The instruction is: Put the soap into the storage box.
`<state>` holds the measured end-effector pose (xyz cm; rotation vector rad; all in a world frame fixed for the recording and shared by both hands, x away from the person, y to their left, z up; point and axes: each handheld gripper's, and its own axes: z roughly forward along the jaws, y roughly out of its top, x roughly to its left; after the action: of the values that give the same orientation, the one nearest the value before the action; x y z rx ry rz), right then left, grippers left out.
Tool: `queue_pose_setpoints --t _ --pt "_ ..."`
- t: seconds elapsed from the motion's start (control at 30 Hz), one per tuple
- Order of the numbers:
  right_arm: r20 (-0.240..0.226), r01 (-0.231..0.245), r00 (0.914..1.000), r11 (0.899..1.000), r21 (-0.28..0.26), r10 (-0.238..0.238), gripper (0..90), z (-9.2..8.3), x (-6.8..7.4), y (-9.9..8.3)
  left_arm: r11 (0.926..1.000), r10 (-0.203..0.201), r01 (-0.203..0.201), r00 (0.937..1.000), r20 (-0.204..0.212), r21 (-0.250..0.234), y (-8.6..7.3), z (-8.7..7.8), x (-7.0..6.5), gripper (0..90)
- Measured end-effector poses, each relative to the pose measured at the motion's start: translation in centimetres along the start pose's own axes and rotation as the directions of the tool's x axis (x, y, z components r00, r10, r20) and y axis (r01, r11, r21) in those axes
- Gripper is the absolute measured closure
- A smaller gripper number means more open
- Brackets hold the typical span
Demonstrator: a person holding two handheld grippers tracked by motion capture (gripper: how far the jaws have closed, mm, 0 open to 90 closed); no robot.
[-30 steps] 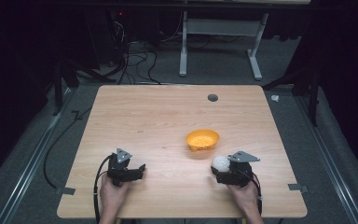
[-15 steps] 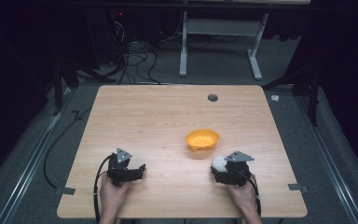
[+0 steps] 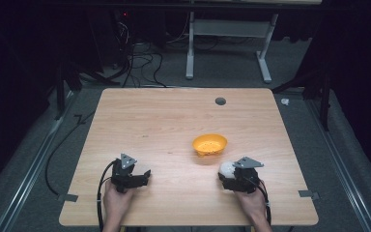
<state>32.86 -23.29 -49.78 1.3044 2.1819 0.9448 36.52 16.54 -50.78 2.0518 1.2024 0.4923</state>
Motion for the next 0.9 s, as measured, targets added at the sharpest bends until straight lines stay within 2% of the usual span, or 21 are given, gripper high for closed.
queue_pose_setpoints --t 0.27,0.53,0.9 --pt "-0.008 -0.004 1.0000 0.999 -0.035 0.004 23.4 -0.8 0.0 0.5 1.0000 0.000 0.000 1.0000 0.000 0.000 0.0 0.0 0.0 15.2" --pt "-0.025 0.017 0.9995 0.996 -0.090 -0.020 23.5 -2.2 0.2 2.2 1.0000 -0.002 0.002 1.0000 -0.001 0.001 0.0 0.0 0.0 15.2" --pt "-0.027 0.005 0.9996 0.991 -0.134 -0.008 23.5 -3.1 0.1 3.9 1.0000 -0.002 0.002 1.0000 -0.001 0.001 0.0 0.0 0.0 15.2"
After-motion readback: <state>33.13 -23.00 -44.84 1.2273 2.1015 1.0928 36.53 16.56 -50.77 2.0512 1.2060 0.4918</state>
